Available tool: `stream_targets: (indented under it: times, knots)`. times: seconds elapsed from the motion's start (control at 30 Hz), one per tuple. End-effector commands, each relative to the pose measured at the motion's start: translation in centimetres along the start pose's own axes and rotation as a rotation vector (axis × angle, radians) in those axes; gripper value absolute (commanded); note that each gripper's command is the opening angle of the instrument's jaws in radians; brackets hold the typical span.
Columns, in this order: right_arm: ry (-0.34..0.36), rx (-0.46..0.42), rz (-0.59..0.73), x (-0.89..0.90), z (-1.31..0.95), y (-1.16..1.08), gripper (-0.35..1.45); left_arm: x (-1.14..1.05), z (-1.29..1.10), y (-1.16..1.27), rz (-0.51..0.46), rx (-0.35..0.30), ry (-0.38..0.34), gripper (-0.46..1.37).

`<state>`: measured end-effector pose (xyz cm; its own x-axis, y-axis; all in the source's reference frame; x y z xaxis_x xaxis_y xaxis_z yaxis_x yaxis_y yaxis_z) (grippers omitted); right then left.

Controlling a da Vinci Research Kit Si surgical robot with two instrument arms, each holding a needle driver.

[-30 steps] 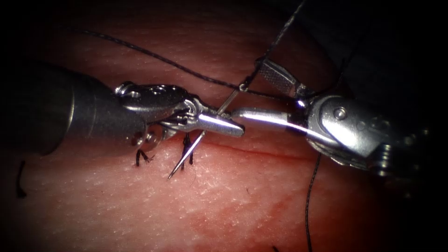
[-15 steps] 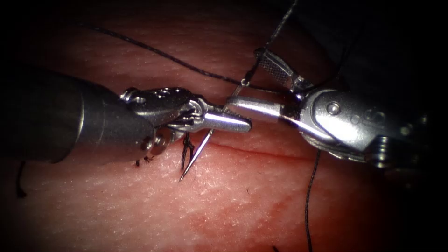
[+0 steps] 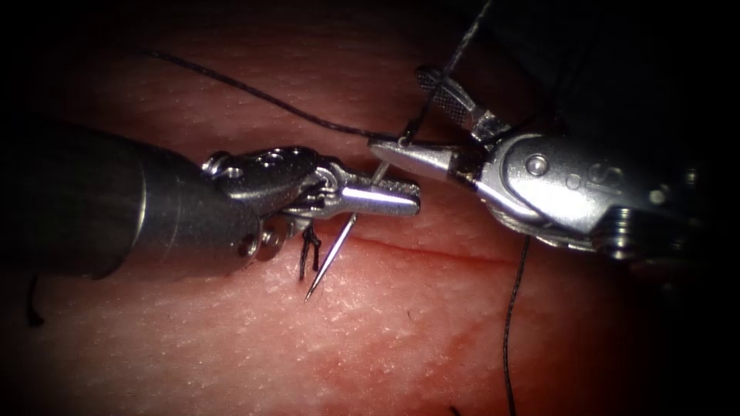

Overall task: Wound Closure
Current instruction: Hand the needle back to the right gripper

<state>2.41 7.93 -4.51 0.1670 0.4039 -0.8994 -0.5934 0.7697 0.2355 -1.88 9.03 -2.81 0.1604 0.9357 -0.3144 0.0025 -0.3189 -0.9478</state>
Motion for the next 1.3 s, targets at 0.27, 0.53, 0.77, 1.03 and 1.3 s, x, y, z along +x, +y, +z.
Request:
stream_targets:
  times: [0.27, 0.53, 0.77, 1.03, 1.3]
  knots:
    - [-0.004, 0.007, -0.019, -0.01, 0.01, -0.02, 0.02, 0.0, -0.01, 0.0, 0.012, -0.006, -0.002, -0.35]
    - [-0.011, 0.068, -0.035, -0.04, 0.01, -0.09, -0.35, -0.01, 0.0, 0.0, 0.031, -0.005, -0.002, -0.35]
    - [0.001, 0.102, -0.046, -0.05, -0.02, -0.1, -0.35, -0.01, -0.02, 0.01, 0.036, -0.004, -0.002, -0.35]
    - [-0.004, 0.11, -0.046, -0.06, -0.07, -0.05, -0.35, -0.01, 0.0, 0.07, 0.036, -0.008, -0.003, 0.95]
    - [-0.023, 0.144, -0.045, -0.06, -0.09, -0.03, -0.35, -0.03, -0.04, 0.22, 0.178, 0.048, 0.009, 1.26]
